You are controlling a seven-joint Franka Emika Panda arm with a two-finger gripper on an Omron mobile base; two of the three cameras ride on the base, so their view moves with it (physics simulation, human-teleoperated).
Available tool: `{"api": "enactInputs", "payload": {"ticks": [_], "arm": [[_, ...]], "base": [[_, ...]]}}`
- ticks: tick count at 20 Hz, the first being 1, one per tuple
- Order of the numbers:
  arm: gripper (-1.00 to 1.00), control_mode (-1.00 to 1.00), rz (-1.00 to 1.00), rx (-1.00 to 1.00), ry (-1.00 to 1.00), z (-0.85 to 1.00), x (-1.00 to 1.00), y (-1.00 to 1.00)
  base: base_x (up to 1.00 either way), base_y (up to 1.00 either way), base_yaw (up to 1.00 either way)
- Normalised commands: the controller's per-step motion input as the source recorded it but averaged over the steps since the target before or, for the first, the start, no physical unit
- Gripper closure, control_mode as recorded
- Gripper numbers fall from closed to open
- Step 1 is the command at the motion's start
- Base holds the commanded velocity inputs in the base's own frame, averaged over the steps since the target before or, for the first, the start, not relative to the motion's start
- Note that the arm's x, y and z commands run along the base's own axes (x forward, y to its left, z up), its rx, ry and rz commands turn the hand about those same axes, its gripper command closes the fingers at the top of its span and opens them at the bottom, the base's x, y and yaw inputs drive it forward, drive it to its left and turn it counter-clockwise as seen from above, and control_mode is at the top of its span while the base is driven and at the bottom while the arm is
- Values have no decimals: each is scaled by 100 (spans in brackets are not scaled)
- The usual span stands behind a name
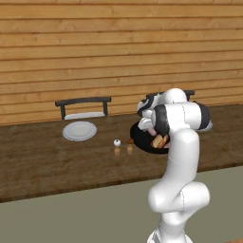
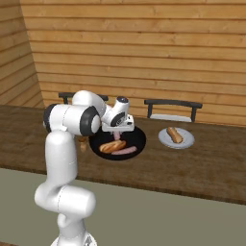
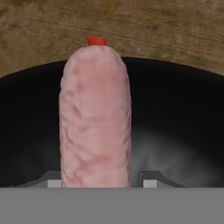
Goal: Place one bun and one sausage from the bowl on each plate.
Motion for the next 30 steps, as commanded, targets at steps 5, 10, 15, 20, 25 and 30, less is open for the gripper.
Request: {"api": "enactInputs", "payload": {"ticks": [5,10,15,20,25,30], "arm": [[100,-100,1,0,0,0,0,0],[100,-100,0,0,0,39,0,-14],[100,-100,0,0,3,72,0,-44],[100,-100,-5,-3,2,33,0,-56],[100,-100,-9,-4,5,0,1,-92],[100,-100,-10,-3,8,0,10,-99]], "base": [[0,0,0],[0,0,0],[0,0,0],[0,0,0],[0,0,0],[0,0,0]]}}
